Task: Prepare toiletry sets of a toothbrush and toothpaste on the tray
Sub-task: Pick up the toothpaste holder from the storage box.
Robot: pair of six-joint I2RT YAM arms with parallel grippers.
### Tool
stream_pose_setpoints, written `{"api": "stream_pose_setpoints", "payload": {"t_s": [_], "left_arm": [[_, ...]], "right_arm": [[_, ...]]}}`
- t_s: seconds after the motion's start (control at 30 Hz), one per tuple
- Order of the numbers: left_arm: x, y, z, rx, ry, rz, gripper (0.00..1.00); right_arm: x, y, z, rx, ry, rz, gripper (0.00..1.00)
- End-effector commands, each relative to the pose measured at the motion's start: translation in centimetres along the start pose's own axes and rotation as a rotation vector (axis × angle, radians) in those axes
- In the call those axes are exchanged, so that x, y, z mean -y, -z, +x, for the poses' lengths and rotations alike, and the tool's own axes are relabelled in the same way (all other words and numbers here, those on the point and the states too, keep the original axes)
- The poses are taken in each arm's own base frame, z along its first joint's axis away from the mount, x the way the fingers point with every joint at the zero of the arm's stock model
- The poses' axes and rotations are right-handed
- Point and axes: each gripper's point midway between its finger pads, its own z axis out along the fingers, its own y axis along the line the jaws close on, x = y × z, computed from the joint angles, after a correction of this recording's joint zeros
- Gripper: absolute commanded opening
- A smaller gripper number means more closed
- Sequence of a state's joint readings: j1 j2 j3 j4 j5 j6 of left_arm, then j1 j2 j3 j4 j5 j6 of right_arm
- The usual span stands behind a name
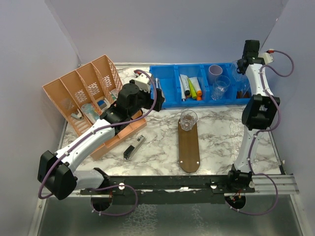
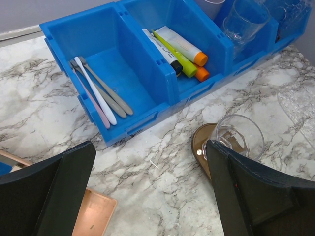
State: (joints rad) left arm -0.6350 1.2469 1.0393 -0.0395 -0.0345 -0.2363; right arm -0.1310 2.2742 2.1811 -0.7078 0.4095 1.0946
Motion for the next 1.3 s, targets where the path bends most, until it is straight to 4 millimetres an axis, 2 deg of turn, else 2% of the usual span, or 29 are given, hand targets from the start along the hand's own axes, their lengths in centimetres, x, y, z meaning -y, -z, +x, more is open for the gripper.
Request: {"api": "stream_pose_setpoints", "payload": {"t_s": [0.0,0.1,0.2,0.33,0.5,0.6,0.7,0.77,0.83,0.93,1.07,1.13,1.27], "left_arm": [[0.5,0.1,-1.3,0.021,0.015,0.022,0.99],[0.5,0.1,-1.3,0.022,0.015,0.022,0.99],[0.4,0.2,-1.4,0.025,0.015,0.02,0.99],[0.4,0.2,-1.4,0.025,0.016,0.02,0.99],[0.4,0.2,-1.4,0.024,0.016,0.019,0.99],[0.4,0.4,-1.7,0.03,0.016,0.018,0.99],[0.3,0.5,-1.8,0.034,0.016,0.011,0.99],[0.2,0.5,-1.8,0.037,0.013,0.007,0.99],[0.0,0.5,-1.8,0.037,0.009,-0.003,0.99],[-0.2,0.6,-1.9,0.04,0.005,-0.014,0.99],[-0.3,0.6,-1.9,0.041,0.002,-0.021,0.99],[-0.4,0.5,-1.8,0.038,0.001,-0.023,0.99],[-0.3,0.2,-1.4,0.025,0.0,-0.021,0.99]], "right_arm": [[-3.9,3.7,-3.7,0.047,-0.031,-0.167,0.01],[-4.9,4.3,-4.7,0.044,-0.026,-0.22,0.01],[-6.8,5.3,-5.4,0.043,0.023,-0.332,0.01],[-8.9,7.7,-6.5,0.059,0.085,-0.485,0.01],[-11.2,12.6,-9.2,0.168,0.212,-0.711,0.01],[-12.2,16.1,-9.8,0.201,0.308,-0.857,0.01],[-13.2,20.4,-8.3,0.174,0.433,-1.072,0.01],[-13.2,23.0,-6.9,0.119,0.489,-1.184,0.01],[-12.5,25.4,-5.0,0.021,0.522,-1.286,0.01],[-9.6,29.8,-1.7,-0.145,0.568,-1.446,0.01],[-3.8,34.6,1.9,-0.339,0.583,-1.496,0.01],[-0.5,37.2,2.9,-0.387,0.623,-1.485,0.01],[5.7,39.4,4.7,-0.426,0.726,-1.355,0.01]]}}
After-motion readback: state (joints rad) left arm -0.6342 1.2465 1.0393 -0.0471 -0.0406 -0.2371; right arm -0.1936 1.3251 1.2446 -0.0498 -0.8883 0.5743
